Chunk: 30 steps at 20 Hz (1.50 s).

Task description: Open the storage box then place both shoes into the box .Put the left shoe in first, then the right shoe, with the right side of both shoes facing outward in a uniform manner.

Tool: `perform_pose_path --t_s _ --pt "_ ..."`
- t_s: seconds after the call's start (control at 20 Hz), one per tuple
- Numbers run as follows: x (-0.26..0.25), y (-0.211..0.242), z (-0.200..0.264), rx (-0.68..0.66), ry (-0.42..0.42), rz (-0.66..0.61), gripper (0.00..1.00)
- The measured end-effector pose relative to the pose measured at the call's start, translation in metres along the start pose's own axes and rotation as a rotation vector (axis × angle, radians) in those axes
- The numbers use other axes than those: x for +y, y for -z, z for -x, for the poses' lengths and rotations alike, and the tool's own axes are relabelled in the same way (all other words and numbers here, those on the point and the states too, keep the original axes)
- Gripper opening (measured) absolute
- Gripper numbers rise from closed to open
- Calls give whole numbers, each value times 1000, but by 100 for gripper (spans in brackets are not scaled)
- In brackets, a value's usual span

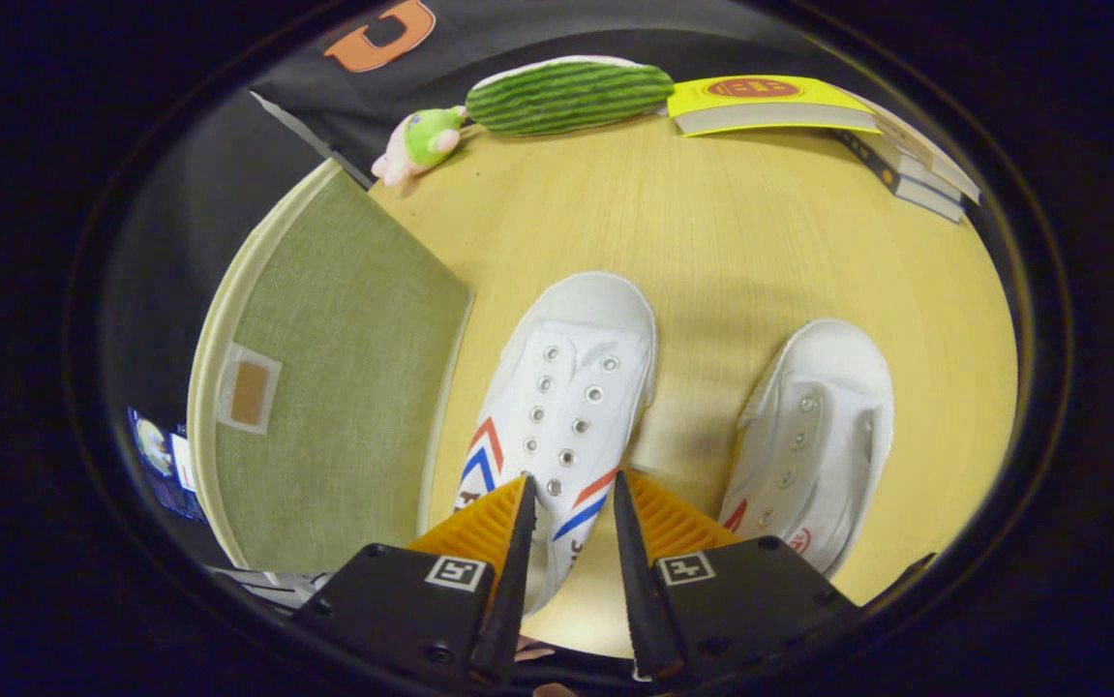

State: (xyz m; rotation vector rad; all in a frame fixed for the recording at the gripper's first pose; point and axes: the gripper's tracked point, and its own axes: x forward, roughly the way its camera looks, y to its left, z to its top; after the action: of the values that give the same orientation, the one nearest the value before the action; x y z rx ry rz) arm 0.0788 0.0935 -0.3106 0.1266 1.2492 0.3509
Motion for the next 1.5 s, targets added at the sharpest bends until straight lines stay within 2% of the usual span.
perform_pose_path --t_s 0.25,0.35,0.45,0.5,0.55,0.9,1.25,1.5 --pt "-2 1 -11 4 50 10 46" --pt "-3 1 -12 -3 26 -28 38" --pt "-4 1 -10 -8 -11 -92 24" --pt "-3 -1 -8 -14 -42 -134 11" --pt "0 -3 -8 -18 -77 -168 8" --pt "33 -14 22 -76 -278 -350 6" --pt "50 -23 82 -181 -355 -440 6" --pt "81 -24 149 -256 -385 -407 6"
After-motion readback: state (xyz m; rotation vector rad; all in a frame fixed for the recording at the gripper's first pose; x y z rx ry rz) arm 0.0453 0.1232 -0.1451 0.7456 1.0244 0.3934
